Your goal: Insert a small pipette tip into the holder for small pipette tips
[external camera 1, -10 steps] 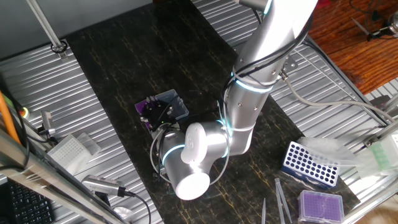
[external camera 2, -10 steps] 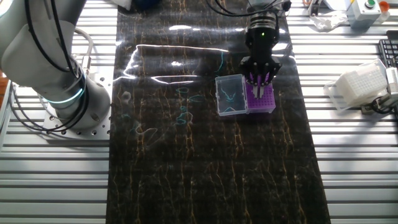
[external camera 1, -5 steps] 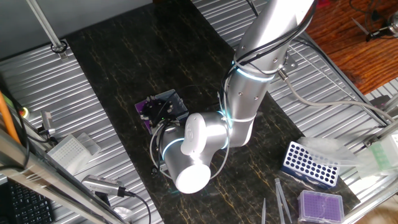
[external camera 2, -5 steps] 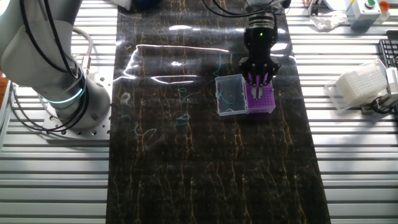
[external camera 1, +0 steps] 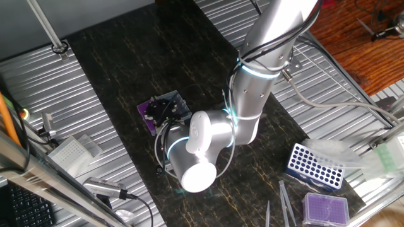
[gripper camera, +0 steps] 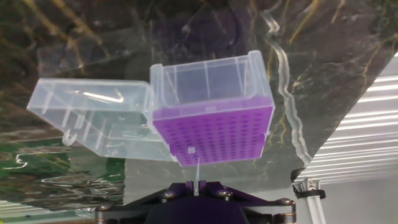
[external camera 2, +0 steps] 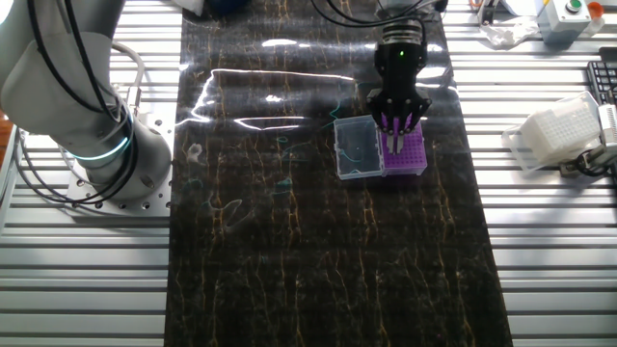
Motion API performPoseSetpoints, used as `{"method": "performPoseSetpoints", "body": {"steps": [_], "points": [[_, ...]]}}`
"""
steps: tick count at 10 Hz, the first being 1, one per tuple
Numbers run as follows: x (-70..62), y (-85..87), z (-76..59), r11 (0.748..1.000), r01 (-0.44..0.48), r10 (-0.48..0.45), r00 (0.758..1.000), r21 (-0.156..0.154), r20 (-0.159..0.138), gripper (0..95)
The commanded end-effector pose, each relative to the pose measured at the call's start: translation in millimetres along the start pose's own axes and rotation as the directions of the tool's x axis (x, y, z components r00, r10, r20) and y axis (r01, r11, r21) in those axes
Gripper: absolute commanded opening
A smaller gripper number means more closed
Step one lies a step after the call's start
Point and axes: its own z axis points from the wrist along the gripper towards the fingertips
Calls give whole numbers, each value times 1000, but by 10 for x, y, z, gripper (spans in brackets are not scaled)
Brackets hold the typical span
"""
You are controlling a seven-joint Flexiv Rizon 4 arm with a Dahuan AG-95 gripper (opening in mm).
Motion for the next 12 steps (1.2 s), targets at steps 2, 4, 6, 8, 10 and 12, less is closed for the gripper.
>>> {"method": "performPoseSetpoints", "body": {"steps": [2, 4, 6, 8, 10, 12], "points": [[-13, -4, -7, 1000, 10, -10, 1000, -3, -7, 0], [-13, -5, -7, 1000, 3, -3, 1000, -3, -7, 0], [-17, -7, -4, 1000, 9, -9, 1000, -3, -7, 0], [-36, -13, 11, 1000, 13, -13, 1000, -3, -8, 0], [-40, -16, 14, 1000, 15, -15, 1000, -2, -17, 0], [-38, -15, 12, 1000, 17, -17, 1000, -3, -15, 0]]}}
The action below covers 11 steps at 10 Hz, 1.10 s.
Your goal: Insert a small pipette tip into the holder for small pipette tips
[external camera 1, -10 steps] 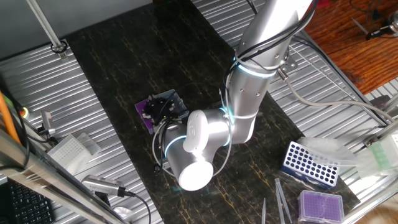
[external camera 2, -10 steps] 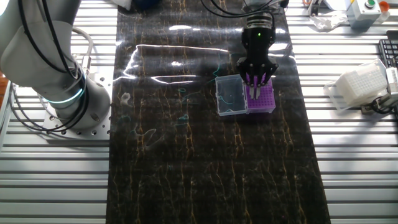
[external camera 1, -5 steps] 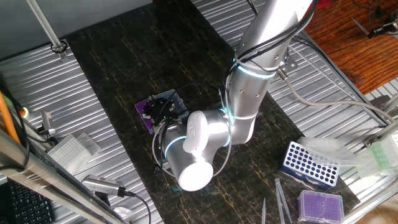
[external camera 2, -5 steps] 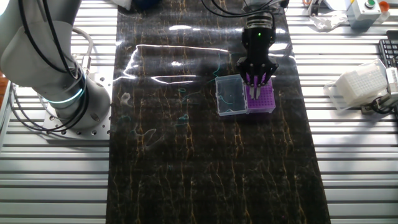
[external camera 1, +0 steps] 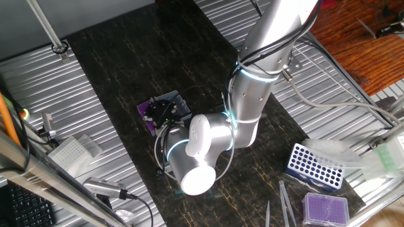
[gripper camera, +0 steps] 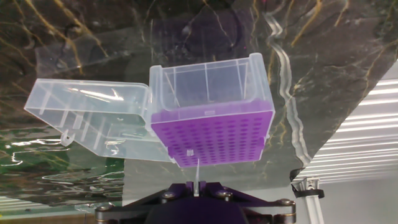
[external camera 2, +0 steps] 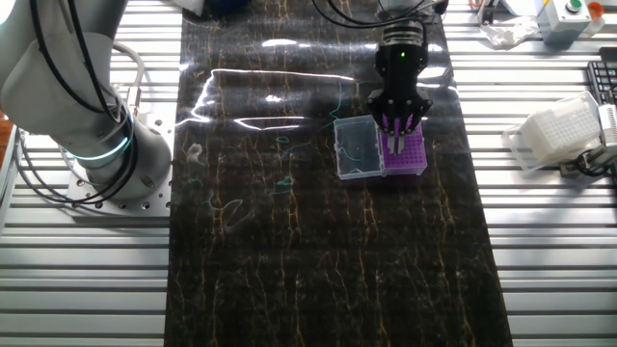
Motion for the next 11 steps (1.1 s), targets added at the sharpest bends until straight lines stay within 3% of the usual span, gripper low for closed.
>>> {"method": "performPoseSetpoints", "body": {"steps": [1, 11], "points": [[4, 5, -1, 1000, 2, -2, 1000, 0, 6, 0], [54, 23, -39, 999, 34, -34, 999, 2, 13, 0]]}}
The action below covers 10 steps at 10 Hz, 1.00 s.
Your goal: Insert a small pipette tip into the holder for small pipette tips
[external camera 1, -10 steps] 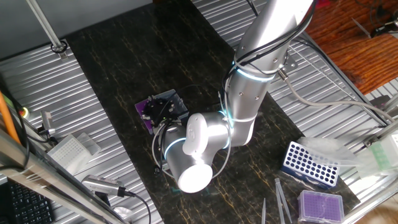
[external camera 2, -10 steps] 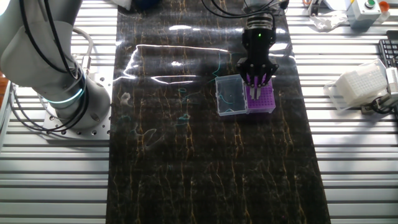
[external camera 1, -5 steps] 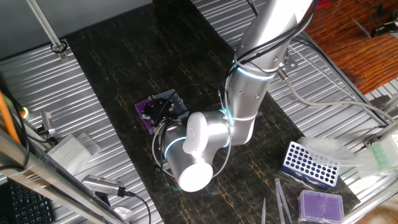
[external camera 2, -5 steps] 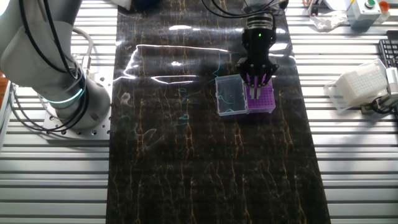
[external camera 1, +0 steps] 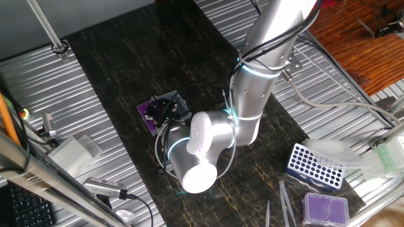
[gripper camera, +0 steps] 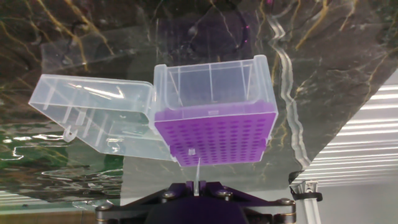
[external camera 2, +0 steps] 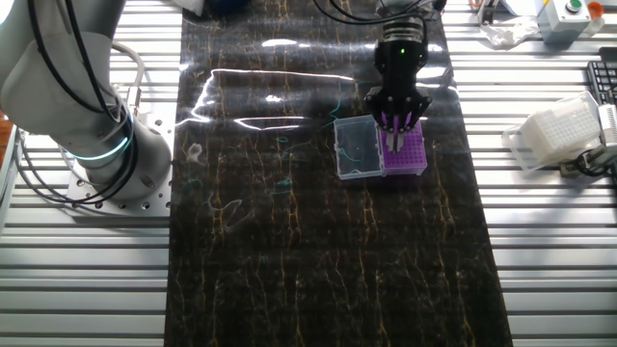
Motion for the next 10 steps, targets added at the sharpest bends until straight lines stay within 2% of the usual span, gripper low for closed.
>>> {"method": "performPoseSetpoints", "body": {"steps": [1, 4, 8, 10], "points": [[-1, -3, -8, 1000, 2, -2, 1000, -1, -1, 0], [-11, -8, 0, 1000, 5, -5, 1000, -2, -2, 0], [-9, -9, -1, 999, 55, -55, 998, -2, -34, 0], [-2, -8, 1, 998, 62, -62, 997, -2, -36, 0]]}}
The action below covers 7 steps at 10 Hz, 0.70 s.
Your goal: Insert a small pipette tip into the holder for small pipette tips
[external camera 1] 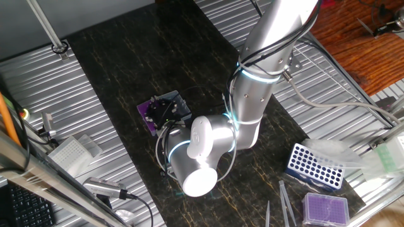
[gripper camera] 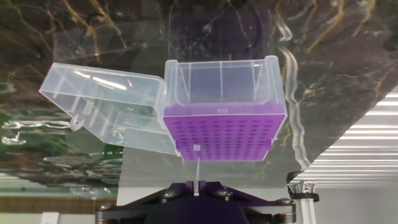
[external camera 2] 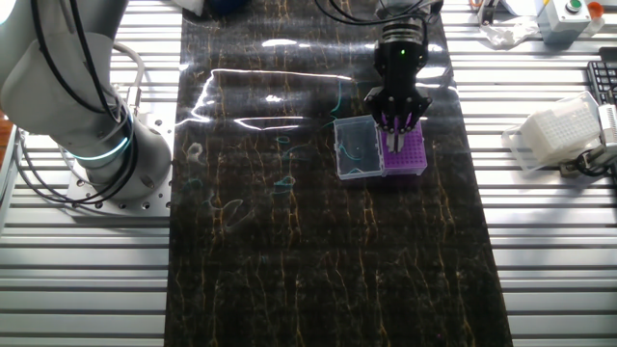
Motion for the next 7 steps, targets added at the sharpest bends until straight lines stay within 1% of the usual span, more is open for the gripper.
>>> {"method": "performPoseSetpoints", "body": {"steps": [1, 3, 6, 7], "points": [[17, 9, 9, 1000, 14, -14, 1000, 3, 2, 0], [31, 14, 6, 1000, 21, -21, 1000, 4, 2, 0], [115, 38, 45, 999, 37, -37, 999, 8, 18, 0], [112, 52, 55, 999, 32, -32, 999, 7, 15, 0]]}}
